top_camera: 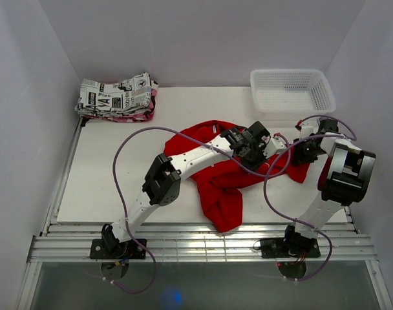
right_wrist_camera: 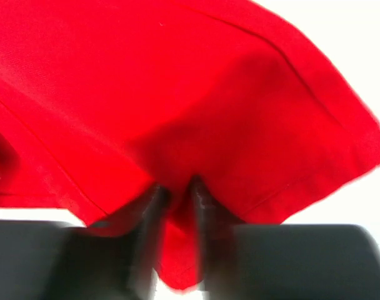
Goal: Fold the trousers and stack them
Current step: Flatten the trousers out
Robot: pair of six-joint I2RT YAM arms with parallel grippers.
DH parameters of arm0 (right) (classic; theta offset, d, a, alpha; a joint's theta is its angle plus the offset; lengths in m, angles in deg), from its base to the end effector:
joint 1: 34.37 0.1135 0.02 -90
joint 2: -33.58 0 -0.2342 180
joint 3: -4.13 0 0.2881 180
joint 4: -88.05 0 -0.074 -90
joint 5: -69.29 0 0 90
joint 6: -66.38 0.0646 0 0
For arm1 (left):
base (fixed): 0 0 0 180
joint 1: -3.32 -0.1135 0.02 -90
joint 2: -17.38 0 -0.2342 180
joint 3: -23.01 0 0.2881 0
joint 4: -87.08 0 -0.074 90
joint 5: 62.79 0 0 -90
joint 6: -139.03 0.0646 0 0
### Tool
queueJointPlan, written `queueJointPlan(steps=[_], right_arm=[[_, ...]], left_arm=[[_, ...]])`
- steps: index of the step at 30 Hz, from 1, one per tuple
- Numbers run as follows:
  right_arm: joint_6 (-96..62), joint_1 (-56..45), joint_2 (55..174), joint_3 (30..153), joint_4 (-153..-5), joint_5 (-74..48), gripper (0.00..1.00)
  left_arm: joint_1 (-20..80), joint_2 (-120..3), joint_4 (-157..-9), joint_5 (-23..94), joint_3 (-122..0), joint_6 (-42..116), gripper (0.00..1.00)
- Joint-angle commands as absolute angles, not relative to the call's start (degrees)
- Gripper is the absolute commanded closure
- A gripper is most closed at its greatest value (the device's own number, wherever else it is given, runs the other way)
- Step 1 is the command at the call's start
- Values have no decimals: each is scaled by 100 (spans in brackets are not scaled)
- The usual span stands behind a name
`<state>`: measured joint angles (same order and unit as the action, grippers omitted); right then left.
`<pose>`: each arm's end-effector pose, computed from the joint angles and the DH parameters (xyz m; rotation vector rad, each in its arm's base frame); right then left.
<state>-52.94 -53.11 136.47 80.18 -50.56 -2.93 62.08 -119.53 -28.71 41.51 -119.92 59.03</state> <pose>0.3658 -0.1033 0.0859 -0.3257 2.6474 0.1721 0.2714 -0.4781 0.1876 1.5864 2.1496 -0.6191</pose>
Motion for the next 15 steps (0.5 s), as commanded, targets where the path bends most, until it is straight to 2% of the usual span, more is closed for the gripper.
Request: queueJointPlan(steps=[1,2,3,8,10,12,15], right_arm=[[-5219,-5371,13677,7829,-5198,-673,85],[-5219,-5388,13659,7847,-5198,-700,91],[-5193,-5441,13650,7864,-5198,-744,92],[-5210,-5617,13440,7961,-5128,-797,92],[-5306,-5661,13343,8014,-5058,-788,92],[-5368,-5661,13220,8040,-4917,-797,92],[-5552,-5670,13053,8128,-4698,-762,92]], left_arm=[[5984,-10967,-2983,3785,-11716,5694,100],[5896,-10684,-3018,3723,-11593,5650,100],[5669,-10351,-3149,3609,-11192,5511,100],[4650,-8145,-3361,2800,-9565,5228,100],[3827,-6766,-3746,2554,-8322,5123,100],[3375,-5556,-3923,2248,-7614,5114,100],[2821,-4533,-3635,1352,-6401,5210,100]])
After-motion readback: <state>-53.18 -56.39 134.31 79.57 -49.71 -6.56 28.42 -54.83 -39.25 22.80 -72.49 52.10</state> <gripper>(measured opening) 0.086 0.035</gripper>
